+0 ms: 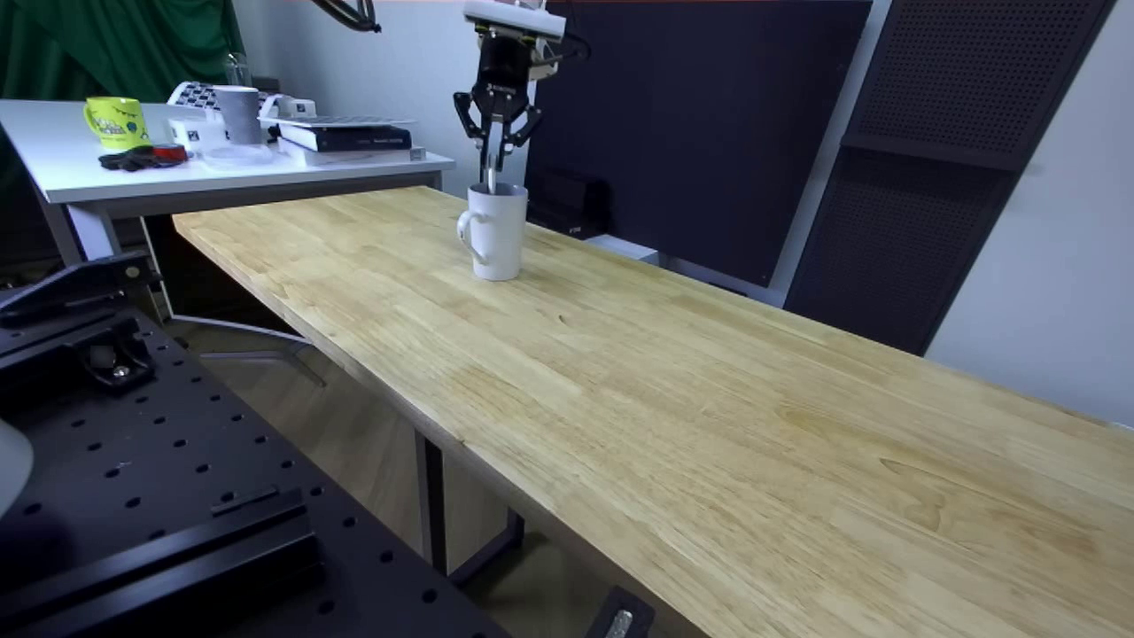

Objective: Take the spoon out of the mug and put it on the table

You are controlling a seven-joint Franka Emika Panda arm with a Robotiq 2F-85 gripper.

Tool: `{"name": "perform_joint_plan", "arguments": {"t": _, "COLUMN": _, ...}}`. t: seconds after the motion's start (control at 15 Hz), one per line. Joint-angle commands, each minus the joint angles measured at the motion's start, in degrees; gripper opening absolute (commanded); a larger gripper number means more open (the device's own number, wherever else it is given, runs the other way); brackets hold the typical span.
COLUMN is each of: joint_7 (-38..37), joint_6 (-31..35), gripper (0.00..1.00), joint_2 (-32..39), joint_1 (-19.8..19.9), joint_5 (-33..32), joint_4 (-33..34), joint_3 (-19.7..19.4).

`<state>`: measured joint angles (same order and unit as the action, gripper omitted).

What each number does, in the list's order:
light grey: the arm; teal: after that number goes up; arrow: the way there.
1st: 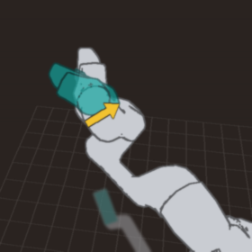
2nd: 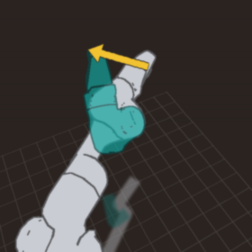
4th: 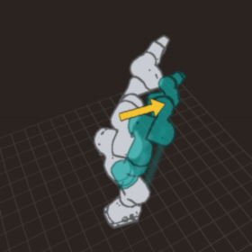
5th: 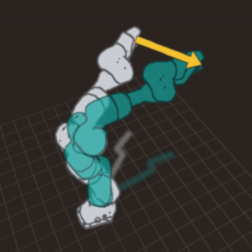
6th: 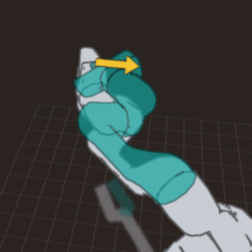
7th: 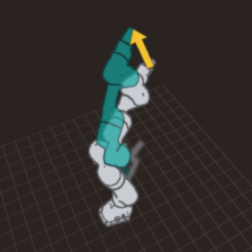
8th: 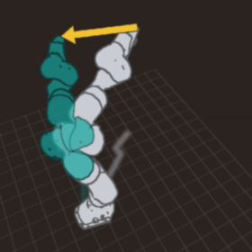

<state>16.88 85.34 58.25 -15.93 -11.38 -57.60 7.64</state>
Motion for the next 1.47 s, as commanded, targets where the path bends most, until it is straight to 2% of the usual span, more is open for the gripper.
{"name": "perform_joint_plan", "arguments": {"t": 0.0, "joint_7": 0.23, "joint_6": -2.42, "gripper": 0.0, "joint_2": 1.36, "joint_1": -0.7, "joint_5": -0.92, "joint_4": 4.25, "joint_3": -0.83}}
{"name": "perform_joint_plan", "arguments": {"t": 0.07, "joint_7": 0.2, "joint_6": -2.58, "gripper": 0.04, "joint_2": 1.32, "joint_1": -0.69, "joint_5": -1.0, "joint_4": 4.54, "joint_3": -0.9}}
{"name": "perform_joint_plan", "arguments": {"t": 0.4, "joint_7": 0.92, "joint_6": -5.0, "gripper": 0.04, "joint_2": 0.1, "joint_1": -0.57, "joint_5": -1.37, "joint_4": 6.69, "joint_3": -1.1}}
{"name": "perform_joint_plan", "arguments": {"t": 0.87, "joint_7": 4.84, "joint_6": -21.66, "gripper": 0.04, "joint_2": -0.97, "joint_1": 0.54, "joint_5": 1.93, "joint_4": 18.77, "joint_3": -0.37}}
{"name": "perform_joint_plan", "arguments": {"t": 1.13, "joint_7": 5.84, "joint_6": -27.51, "gripper": 0.04, "joint_2": -3.99, "joint_1": -0.37, "joint_5": -1.47, "joint_4": 21.93, "joint_3": -1.82}}
{"name": "perform_joint_plan", "arguments": {"t": 1.4, "joint_7": 8.64, "joint_6": -27.07, "gripper": 0.04, "joint_2": -5.89, "joint_1": 0.03, "joint_5": -6.33, "joint_4": 19.89, "joint_3": -3.12}}
